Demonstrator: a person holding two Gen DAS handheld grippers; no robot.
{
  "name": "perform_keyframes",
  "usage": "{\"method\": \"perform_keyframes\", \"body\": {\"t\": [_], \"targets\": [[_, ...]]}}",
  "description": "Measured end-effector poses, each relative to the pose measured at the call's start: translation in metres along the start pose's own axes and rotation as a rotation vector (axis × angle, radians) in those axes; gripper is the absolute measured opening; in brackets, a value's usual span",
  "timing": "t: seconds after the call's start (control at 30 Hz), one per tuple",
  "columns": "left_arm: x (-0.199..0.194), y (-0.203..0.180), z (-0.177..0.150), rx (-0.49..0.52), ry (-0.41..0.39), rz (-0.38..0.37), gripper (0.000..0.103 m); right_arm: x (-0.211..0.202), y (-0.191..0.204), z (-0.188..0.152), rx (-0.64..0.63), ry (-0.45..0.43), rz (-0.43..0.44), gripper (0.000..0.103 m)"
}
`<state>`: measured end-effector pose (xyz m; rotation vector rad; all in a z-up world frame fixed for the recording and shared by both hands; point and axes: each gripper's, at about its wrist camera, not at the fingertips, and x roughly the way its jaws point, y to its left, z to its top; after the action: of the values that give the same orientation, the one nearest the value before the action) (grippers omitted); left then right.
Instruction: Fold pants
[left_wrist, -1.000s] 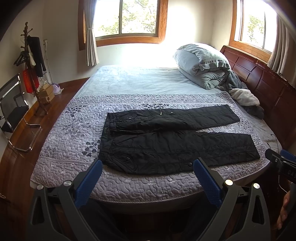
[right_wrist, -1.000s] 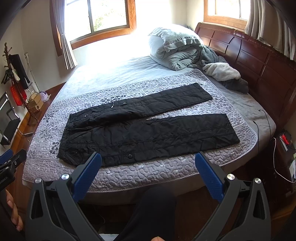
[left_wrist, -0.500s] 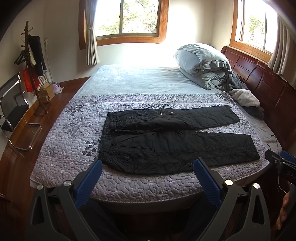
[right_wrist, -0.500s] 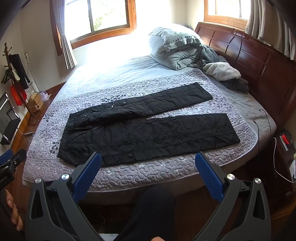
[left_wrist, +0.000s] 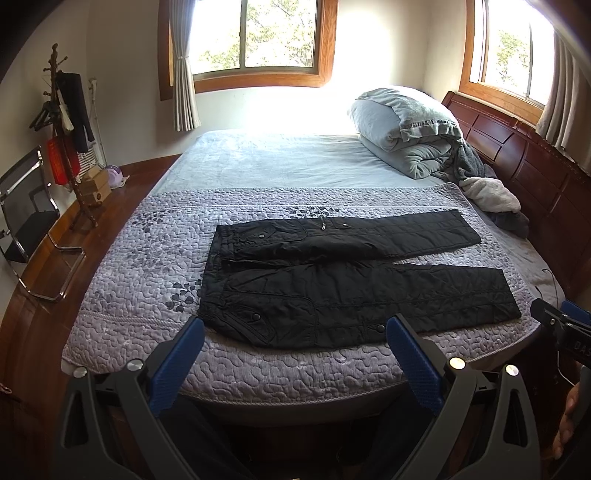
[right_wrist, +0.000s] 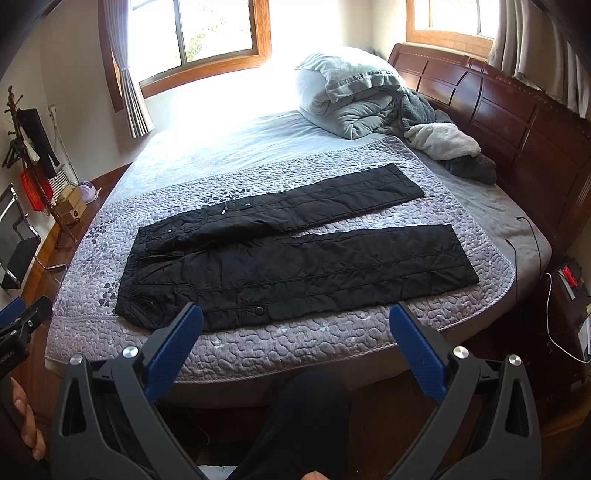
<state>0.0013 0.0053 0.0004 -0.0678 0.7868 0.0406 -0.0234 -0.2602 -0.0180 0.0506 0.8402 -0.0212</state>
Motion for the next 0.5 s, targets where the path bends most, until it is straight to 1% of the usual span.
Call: {"method": "perform_keyframes", "body": {"t": [0.5], "targets": [[0.006,-0.0009,-0.0001,-0.003,0.013,0.003,0.099,0.0054,-0.0012,0.0006,0.002,0.011,-0.001,0.101]]}}
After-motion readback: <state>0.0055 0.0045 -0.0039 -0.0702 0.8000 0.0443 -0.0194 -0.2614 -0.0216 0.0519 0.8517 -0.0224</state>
